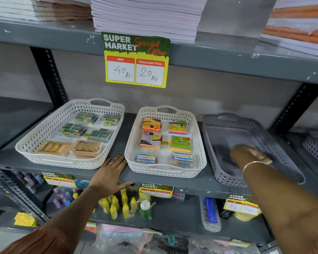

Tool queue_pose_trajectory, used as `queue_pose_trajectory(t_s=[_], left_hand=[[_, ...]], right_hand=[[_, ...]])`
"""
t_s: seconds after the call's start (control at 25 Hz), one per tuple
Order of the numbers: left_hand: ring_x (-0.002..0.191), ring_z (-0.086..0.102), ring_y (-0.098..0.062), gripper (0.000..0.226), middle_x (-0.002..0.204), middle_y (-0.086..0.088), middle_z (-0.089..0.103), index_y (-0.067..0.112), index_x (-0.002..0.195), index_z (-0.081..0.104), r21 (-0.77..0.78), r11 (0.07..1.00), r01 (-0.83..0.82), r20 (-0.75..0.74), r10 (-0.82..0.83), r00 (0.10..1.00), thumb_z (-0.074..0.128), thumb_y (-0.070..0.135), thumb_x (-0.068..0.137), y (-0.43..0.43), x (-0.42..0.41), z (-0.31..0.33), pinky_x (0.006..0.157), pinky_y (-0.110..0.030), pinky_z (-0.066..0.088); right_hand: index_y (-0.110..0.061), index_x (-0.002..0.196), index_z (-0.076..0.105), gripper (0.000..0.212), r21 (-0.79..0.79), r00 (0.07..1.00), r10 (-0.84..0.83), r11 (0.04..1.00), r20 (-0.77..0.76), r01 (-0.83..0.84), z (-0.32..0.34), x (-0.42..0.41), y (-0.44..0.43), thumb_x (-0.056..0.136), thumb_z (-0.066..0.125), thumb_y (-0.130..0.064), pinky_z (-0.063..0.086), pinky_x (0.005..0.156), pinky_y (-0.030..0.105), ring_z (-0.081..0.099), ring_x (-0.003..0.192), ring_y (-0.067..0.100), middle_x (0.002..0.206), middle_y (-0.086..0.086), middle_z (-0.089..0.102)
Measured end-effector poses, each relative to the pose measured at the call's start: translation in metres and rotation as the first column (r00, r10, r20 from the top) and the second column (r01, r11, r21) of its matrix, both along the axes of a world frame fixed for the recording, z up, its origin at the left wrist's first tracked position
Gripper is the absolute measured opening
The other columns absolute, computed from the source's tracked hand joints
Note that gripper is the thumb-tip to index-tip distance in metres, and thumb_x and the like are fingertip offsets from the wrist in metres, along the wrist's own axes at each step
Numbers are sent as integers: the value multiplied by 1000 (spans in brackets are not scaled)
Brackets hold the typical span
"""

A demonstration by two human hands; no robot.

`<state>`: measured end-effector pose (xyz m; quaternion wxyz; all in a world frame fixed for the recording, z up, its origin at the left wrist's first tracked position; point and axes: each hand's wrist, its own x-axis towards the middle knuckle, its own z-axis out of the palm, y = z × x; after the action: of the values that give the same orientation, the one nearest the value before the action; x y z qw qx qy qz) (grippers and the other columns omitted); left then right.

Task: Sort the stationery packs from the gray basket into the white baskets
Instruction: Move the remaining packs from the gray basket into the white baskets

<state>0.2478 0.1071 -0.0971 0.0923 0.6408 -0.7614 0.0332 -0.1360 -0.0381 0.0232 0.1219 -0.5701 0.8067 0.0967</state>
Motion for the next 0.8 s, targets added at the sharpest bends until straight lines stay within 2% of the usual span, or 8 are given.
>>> queue_pose_trajectory(t_s=[0.08, 0.12, 0.2, 0.28, 0.4, 0.52, 0.68, 0.8], left_hand=[[135, 29, -25, 90, 148, -9, 33, 14, 141, 26, -4, 1000, 1, 1, -1, 1000, 40, 74, 74, 0, 0, 0, 112, -44, 20], [135, 29, -25, 91, 148, -9, 33, 14, 141, 26, -4, 1000, 3, 1, -3, 1000, 39, 74, 74, 0, 0, 0, 112, -44, 20], [135, 29, -25, 91, 148, -9, 34, 14, 141, 26, -4, 1000, 3, 1, -3, 1000, 38, 74, 74, 0, 0, -1, 112, -45, 21], [135, 30, -25, 90, 148, -9, 34, 14, 141, 27, -4, 1000, 0, 4, 0, 1000, 38, 75, 75, 1, 0, -1, 112, -45, 22], [135, 30, -25, 90, 147, -9, 34, 14, 141, 26, -1, 1000, -3, 6, 3, 1000, 38, 74, 75, 1, -1, 0, 112, -45, 21], [134, 31, -25, 89, 146, -9, 37, 14, 140, 28, -1, 1000, -2, 16, 2, 1000, 38, 74, 75, 1, -2, 1, 110, -45, 23], [135, 31, -25, 90, 147, -9, 36, 13, 140, 28, 2, 1000, -7, 31, 6, 999, 37, 74, 74, 1, -2, 2, 110, -45, 22], [135, 30, -25, 90, 147, -10, 35, 12, 140, 28, -4, 1000, -6, 26, 6, 1000, 36, 73, 74, 1, -2, 4, 111, -45, 21]], right_hand=[[-6, 141, 44, 47, -101, 998, -26, 995, -57, 20, 26, 18, -5, 97, 48, -21, 32, 115, 42, 41, 137, 31, 147, 12, 44], [-4, 141, 42, 48, -94, 991, 44, 994, -128, -57, 36, 28, -9, 96, 47, -20, 31, 116, 43, 39, 138, 32, 148, 13, 42], [-7, 137, 47, 51, -172, 963, 115, 972, -243, -160, 46, 52, -24, 90, 51, -25, 35, 113, 45, 43, 135, 33, 146, 15, 46], [-16, 125, 60, 40, -264, 955, 240, 923, -176, -281, 50, 84, -25, 86, 55, -24, 47, 102, 40, 57, 120, 29, 131, 10, 61], [-22, 122, 62, 35, -231, 855, 518, 832, 2, -504, 48, 141, 0, 88, 56, -27, 52, 86, 30, 61, 106, 24, 123, 2, 62], [-11, 122, 54, 42, -208, 682, 722, 689, 115, -694, 33, 182, 33, 86, 59, -31, 43, 74, 29, 58, 101, 27, 113, 8, 54], [-6, 118, 54, 43, -91, 520, 851, 525, 74, -846, 11, 208, 50, 83, 63, -28, 42, 74, 33, 58, 109, 30, 119, 14, 59], [-7, 117, 55, 39, -29, 502, 865, 502, -2, -864, 0, 211, 50, 84, 62, -25, 39, 68, 31, 60, 107, 30, 117, 12, 61]])
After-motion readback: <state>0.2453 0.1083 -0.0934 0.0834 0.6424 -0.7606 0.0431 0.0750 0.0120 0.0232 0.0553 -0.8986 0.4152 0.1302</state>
